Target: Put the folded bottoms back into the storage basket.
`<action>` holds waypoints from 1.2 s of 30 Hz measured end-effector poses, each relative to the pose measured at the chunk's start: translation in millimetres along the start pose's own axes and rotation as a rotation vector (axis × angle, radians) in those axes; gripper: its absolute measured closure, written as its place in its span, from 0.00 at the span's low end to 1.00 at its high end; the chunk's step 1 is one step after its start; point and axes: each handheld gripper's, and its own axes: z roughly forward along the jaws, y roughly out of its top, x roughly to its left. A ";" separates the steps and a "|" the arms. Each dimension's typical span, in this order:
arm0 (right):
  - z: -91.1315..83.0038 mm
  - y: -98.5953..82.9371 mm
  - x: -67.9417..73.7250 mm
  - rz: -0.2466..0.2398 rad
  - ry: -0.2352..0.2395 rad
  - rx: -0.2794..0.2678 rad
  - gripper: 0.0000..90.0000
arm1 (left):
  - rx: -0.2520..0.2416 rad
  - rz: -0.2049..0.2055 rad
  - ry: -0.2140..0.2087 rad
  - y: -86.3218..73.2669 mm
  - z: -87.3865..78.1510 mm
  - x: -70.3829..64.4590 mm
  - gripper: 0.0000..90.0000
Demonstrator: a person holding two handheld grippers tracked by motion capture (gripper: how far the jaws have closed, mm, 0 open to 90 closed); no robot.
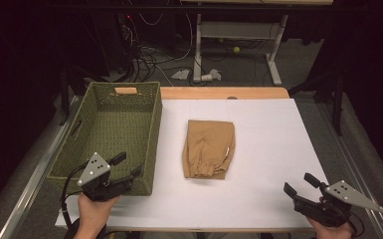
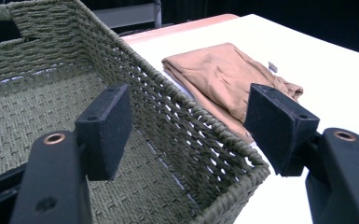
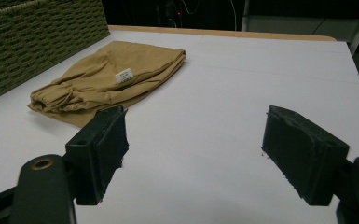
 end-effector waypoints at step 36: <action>0.9 0.2 -0.3 0.003 0.009 0.008 0.25 | 0.008 0.018 -0.085 12.8 19.9 -14.4 0.34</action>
